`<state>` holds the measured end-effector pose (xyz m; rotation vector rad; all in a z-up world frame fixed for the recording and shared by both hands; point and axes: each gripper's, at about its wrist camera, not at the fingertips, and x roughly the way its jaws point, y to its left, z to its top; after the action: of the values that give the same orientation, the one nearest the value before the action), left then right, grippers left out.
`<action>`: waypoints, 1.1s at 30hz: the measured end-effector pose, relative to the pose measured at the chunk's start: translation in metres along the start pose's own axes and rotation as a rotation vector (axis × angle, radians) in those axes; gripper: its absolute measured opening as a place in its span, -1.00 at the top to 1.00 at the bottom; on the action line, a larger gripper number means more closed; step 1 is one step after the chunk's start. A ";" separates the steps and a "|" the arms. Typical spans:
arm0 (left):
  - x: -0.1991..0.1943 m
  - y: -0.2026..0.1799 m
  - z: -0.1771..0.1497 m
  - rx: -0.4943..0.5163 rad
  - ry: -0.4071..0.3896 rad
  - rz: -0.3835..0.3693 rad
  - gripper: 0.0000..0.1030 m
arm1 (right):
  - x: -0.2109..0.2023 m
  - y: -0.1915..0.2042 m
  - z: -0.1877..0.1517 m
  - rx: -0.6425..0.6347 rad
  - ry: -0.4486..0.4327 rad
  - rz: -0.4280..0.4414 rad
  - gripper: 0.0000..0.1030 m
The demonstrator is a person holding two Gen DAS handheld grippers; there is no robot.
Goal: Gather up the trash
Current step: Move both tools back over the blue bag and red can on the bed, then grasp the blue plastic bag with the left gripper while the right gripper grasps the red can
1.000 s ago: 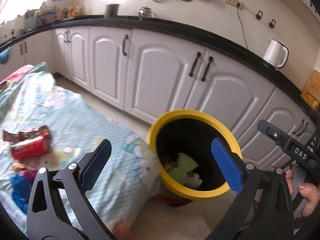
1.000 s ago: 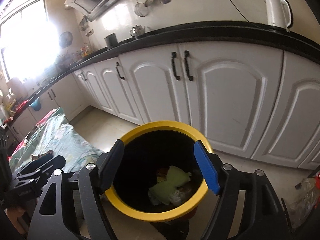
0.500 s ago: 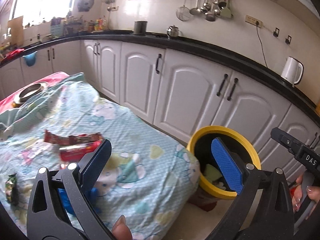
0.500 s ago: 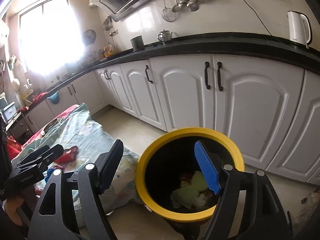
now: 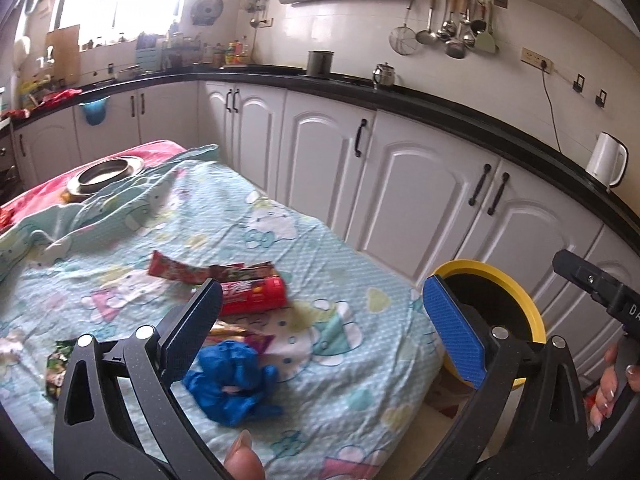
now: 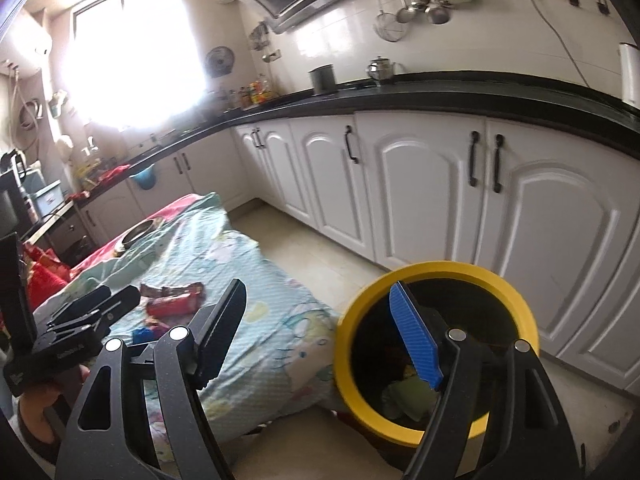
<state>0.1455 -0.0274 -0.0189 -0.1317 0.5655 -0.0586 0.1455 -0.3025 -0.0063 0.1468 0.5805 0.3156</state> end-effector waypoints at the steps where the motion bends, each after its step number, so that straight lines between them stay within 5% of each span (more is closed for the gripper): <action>1: -0.001 0.004 -0.001 -0.004 0.001 0.005 -0.79 | 0.001 0.004 0.001 -0.007 0.001 0.011 -0.39; 13: -0.006 0.048 -0.015 -0.062 0.044 0.040 -0.78 | 0.030 0.047 0.016 -0.049 0.061 0.163 -0.39; 24: 0.003 0.086 -0.038 -0.123 0.159 -0.023 -0.08 | 0.079 0.098 0.030 -0.169 0.134 0.273 -0.24; 33: 0.014 0.088 -0.055 -0.126 0.228 -0.088 -0.04 | 0.129 0.149 0.022 -0.352 0.231 0.350 -0.09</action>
<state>0.1292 0.0521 -0.0850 -0.2746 0.7918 -0.1245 0.2220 -0.1202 -0.0207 -0.1328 0.7180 0.7756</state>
